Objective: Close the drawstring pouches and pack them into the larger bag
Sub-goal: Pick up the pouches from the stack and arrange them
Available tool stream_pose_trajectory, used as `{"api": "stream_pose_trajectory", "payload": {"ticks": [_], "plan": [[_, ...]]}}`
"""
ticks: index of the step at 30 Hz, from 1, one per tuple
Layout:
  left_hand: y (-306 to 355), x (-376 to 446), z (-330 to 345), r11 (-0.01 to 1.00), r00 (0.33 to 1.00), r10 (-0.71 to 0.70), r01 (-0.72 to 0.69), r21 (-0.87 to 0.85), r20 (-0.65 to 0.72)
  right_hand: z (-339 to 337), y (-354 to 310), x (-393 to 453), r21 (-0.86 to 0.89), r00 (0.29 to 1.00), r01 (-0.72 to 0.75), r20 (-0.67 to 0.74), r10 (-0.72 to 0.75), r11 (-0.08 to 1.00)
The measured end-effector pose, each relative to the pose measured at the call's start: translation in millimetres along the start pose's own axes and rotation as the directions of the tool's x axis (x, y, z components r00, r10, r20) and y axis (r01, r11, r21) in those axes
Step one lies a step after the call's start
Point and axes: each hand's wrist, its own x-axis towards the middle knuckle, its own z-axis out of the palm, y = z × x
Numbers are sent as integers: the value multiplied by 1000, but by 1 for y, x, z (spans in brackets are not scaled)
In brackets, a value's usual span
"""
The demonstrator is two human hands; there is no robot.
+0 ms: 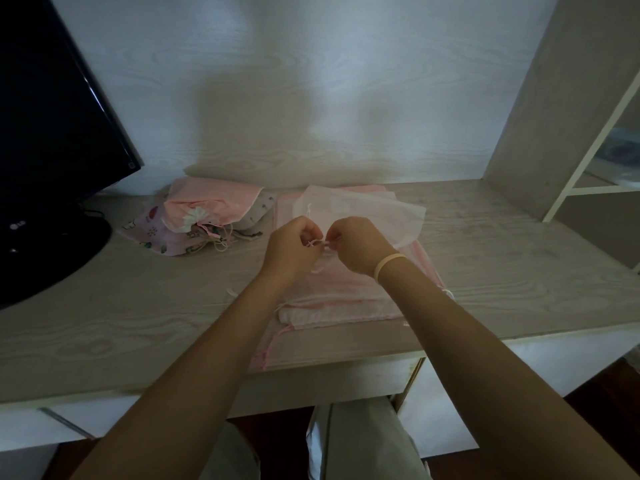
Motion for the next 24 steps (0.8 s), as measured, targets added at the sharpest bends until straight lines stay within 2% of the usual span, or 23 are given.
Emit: {"api": "stream_pose_trajectory", "payload": {"ticks": [6,9,11,13,15,24], "plan": [[-3,0,-1,980,989,146,-142,141,-17,-11,3,6,172,978,-83,204,47,982],[-8,1,2,950,962,243,-211,231,-122,-13,7,6,297,958,-148,280,63,943],[-10,3,3,937,952,266,-219,271,-151,-11,11,5,423,944,-232,314,99,876],[-10,3,3,946,966,237,-205,252,-103,-9,16,5,565,924,-337,353,149,754],[-9,3,4,963,979,194,-177,205,-66,-7,19,4,635,905,-391,397,154,666],[-9,-1,9,991,988,119,-111,77,-96,-4,19,5,715,890,-442,425,165,542]]}}
